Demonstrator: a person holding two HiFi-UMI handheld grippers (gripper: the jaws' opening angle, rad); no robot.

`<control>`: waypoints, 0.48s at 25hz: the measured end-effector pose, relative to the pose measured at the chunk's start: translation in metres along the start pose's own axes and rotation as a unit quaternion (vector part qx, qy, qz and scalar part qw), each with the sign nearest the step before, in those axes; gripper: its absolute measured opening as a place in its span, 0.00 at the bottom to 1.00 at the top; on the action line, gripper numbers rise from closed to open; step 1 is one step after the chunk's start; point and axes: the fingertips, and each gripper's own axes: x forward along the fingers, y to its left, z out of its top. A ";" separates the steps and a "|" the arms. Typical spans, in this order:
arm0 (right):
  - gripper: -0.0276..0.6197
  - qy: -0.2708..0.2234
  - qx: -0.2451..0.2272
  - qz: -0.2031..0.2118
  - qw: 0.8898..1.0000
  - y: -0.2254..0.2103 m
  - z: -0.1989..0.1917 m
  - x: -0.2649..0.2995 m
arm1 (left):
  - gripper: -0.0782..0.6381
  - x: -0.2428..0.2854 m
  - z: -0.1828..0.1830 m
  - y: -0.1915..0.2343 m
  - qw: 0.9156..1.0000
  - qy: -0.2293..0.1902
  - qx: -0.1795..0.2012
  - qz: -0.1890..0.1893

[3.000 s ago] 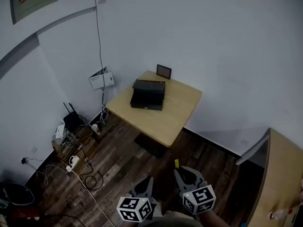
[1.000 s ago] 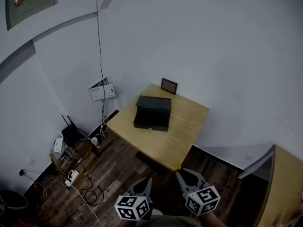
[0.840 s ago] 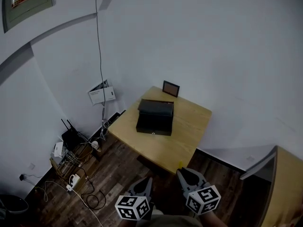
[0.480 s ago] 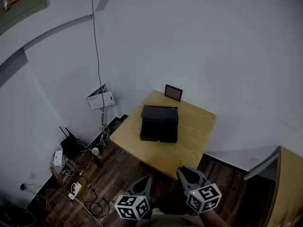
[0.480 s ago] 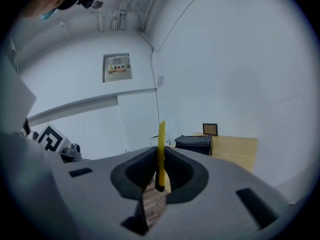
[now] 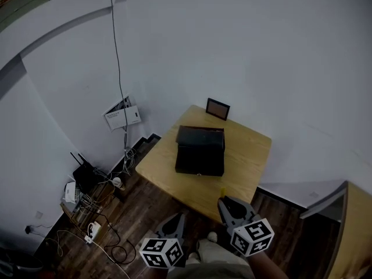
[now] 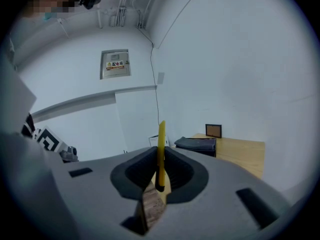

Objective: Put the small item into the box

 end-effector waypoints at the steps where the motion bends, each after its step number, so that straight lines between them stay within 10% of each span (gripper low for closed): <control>1: 0.10 0.002 -0.002 0.001 1.000 -0.003 0.001 0.006 | 0.12 0.003 0.002 0.003 1.000 0.001 -0.002 0.002; 12: 0.10 0.034 -0.021 0.033 0.999 -0.047 0.015 0.089 | 0.11 0.068 0.019 0.047 0.999 0.012 -0.020 0.042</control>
